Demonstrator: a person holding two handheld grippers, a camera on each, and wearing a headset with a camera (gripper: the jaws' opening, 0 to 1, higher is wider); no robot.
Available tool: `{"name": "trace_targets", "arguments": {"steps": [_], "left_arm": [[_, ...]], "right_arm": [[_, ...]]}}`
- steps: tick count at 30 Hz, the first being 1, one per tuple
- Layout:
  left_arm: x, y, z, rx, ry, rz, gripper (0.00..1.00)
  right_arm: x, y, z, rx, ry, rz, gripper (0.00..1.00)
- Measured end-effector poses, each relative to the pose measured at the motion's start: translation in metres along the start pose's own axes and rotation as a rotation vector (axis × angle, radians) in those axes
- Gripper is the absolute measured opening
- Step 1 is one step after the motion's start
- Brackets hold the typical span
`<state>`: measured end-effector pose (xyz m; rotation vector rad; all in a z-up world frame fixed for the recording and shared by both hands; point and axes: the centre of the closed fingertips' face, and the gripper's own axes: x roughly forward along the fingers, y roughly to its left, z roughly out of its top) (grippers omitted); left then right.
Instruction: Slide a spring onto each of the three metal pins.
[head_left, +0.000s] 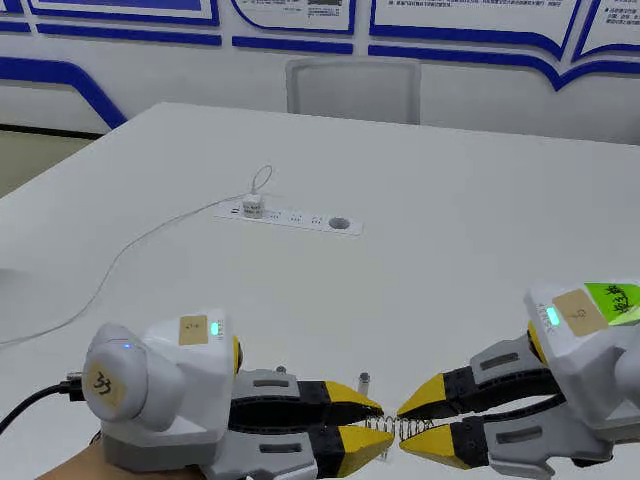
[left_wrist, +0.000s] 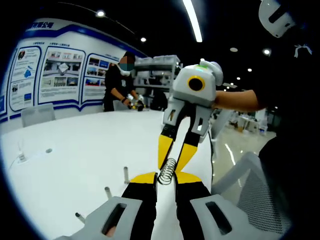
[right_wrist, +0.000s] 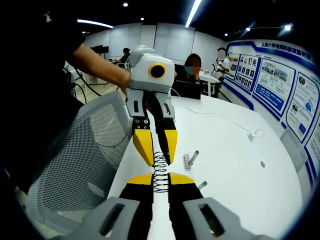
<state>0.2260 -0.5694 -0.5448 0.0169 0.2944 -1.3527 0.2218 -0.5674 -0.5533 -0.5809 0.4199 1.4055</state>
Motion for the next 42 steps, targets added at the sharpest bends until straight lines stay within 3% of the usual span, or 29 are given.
{"name": "trace_targets", "arguments": {"steps": [11, 20, 37, 42], "left_arm": [[0.002, -0.001, 0.004, 0.032, -0.016, -0.008, 0.11], [0.005, 0.001, 0.007, 0.080, -0.023, -0.004, 0.10], [0.005, 0.000, 0.012, 0.122, -0.031, -0.028, 0.09], [0.003, 0.000, 0.017, 0.118, -0.046, -0.029, 0.09]], "right_arm": [[-0.003, -0.001, 0.002, -0.016, -0.013, 0.000, 0.11], [-0.004, -0.007, -0.001, -0.032, 0.002, -0.029, 0.12], [-0.011, -0.009, 0.002, 0.005, -0.029, -0.033, 0.13], [-0.012, -0.010, -0.005, 0.010, -0.006, -0.044, 0.17]]}}
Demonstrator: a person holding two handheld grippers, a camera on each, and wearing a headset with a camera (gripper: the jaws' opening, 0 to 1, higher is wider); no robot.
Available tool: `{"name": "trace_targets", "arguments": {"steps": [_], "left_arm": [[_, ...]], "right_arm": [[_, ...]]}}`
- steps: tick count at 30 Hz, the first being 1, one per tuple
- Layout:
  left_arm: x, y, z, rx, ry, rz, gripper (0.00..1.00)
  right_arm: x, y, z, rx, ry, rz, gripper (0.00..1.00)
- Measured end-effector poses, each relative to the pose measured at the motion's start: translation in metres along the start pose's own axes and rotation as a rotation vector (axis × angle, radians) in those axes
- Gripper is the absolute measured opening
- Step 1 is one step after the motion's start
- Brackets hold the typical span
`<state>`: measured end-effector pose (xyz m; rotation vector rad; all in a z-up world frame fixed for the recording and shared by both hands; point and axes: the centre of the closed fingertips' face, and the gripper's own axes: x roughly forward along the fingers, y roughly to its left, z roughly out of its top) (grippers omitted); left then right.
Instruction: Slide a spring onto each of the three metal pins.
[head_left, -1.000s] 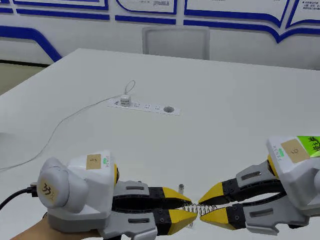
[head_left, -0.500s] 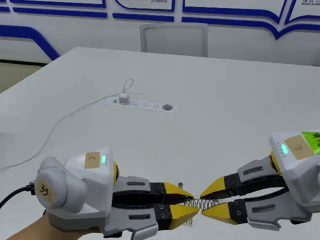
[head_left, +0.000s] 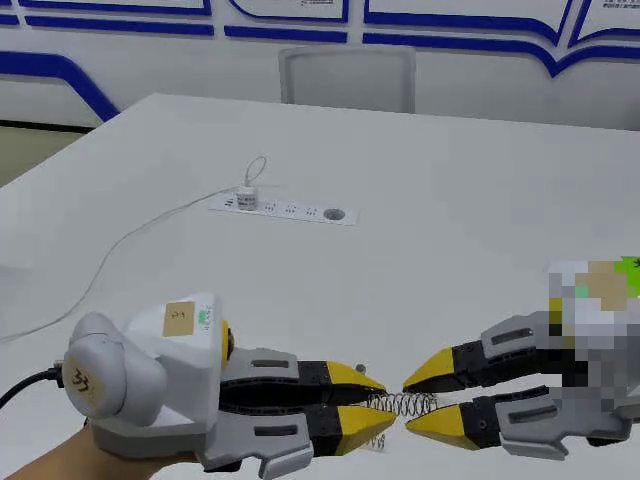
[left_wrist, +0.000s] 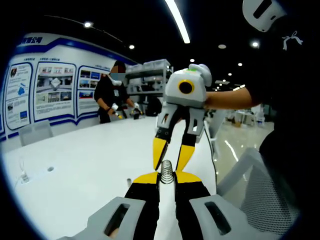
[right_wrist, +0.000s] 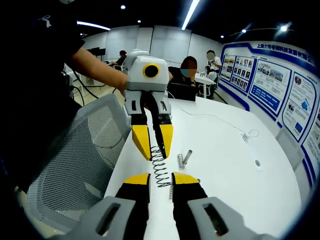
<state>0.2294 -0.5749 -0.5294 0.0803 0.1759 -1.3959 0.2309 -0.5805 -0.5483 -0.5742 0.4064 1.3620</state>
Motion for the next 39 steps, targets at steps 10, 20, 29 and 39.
{"name": "trace_targets", "arguments": {"steps": [10, 20, 29, 39], "left_arm": [[-0.001, -0.004, 0.007, -0.024, -0.030, -0.024, 0.09], [0.000, -0.010, 0.003, 0.009, 0.001, -0.047, 0.09], [0.001, -0.010, -0.002, 0.023, 0.022, -0.043, 0.09], [0.001, -0.008, -0.004, 0.028, 0.029, -0.025, 0.09]], "right_arm": [[-0.002, 0.000, -0.002, 0.004, -0.014, 0.001, 0.12], [-0.007, 0.007, 0.005, 0.025, -0.048, 0.041, 0.11], [-0.010, 0.006, 0.014, 0.055, -0.090, 0.052, 0.11], [-0.010, 0.007, 0.026, 0.088, -0.140, 0.058, 0.11]]}}
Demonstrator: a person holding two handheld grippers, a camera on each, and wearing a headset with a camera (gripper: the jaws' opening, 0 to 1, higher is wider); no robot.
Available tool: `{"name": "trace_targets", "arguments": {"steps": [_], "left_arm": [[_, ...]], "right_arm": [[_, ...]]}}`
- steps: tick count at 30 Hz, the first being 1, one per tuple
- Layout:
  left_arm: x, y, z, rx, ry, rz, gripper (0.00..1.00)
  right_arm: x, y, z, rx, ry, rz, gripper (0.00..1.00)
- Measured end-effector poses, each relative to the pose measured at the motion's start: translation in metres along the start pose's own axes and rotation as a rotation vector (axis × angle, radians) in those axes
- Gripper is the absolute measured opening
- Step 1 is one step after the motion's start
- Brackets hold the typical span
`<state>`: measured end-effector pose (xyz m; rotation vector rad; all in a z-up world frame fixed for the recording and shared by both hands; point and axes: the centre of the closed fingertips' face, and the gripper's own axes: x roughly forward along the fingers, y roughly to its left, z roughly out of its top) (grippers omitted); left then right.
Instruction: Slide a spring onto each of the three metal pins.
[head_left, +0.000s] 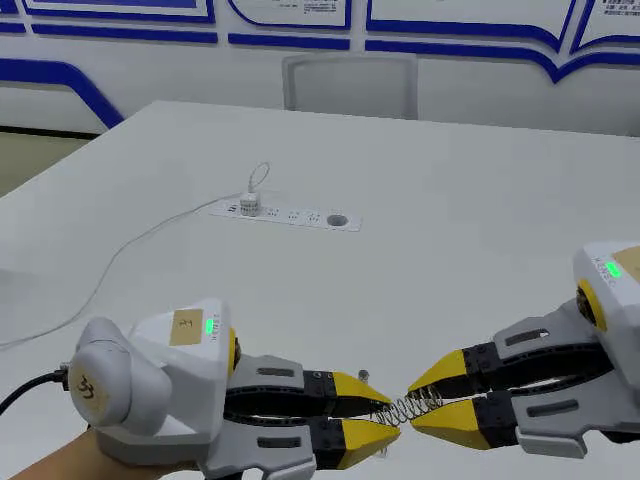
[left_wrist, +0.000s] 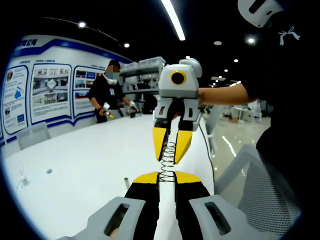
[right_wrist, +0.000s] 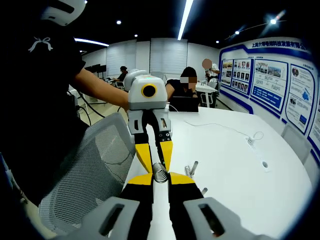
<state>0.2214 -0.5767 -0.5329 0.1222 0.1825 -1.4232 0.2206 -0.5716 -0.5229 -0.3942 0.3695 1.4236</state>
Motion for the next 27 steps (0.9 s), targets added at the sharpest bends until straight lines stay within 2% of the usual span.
{"name": "trace_targets", "arguments": {"steps": [4, 27], "left_arm": [[0.000, 0.001, 0.002, 0.006, -0.003, 0.004, 0.09], [0.001, 0.006, 0.007, -0.008, -0.035, 0.026, 0.09]], "right_arm": [[0.000, 0.001, 0.006, 0.018, -0.032, 0.002, 0.11], [-0.001, -0.003, 0.016, 0.082, -0.101, -0.028, 0.11]]}}
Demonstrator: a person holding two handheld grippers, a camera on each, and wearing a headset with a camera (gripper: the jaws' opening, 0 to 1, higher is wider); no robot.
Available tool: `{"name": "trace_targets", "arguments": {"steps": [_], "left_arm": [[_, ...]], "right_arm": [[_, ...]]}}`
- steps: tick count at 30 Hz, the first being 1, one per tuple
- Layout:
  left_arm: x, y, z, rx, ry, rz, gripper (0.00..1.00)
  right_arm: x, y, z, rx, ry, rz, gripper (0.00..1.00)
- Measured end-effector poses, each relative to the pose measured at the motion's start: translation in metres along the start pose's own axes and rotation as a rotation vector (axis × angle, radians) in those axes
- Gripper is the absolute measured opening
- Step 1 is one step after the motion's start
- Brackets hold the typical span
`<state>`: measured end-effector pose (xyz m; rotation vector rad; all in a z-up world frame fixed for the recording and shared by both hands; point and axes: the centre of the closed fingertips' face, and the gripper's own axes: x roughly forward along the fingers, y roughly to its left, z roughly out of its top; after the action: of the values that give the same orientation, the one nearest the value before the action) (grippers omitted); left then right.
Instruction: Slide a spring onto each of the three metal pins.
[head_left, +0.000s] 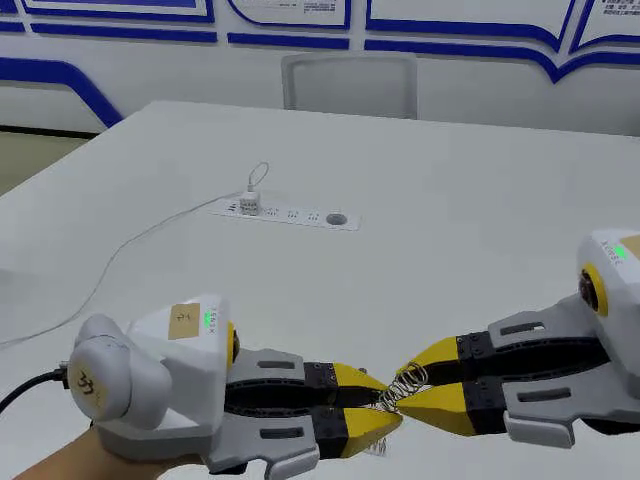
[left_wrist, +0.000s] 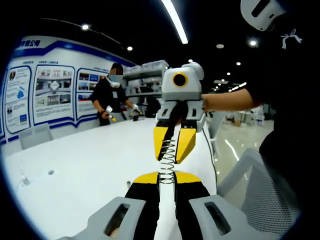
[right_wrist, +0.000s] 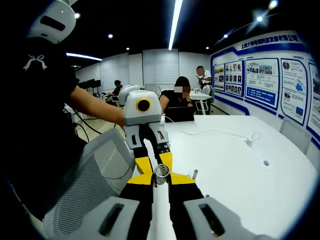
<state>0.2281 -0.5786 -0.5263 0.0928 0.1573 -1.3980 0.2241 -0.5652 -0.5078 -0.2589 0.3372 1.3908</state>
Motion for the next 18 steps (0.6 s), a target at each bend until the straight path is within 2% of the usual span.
{"name": "trace_targets", "arguments": {"steps": [7, 11, 18], "left_arm": [[-0.0001, 0.0017, 0.0028, -0.006, -0.014, 0.012, 0.09], [-0.0005, 0.0028, 0.0030, -0.004, -0.016, 0.016, 0.09], [-0.0008, 0.0020, 0.0025, -0.001, -0.012, 0.014, 0.09]], "right_arm": [[-0.0005, -0.0012, 0.0040, 0.029, -0.029, -0.006, 0.14], [-0.0009, -0.0041, 0.0052, 0.073, -0.043, -0.011, 0.14], [-0.0006, -0.0047, 0.0091, 0.084, -0.071, -0.015, 0.12]]}}
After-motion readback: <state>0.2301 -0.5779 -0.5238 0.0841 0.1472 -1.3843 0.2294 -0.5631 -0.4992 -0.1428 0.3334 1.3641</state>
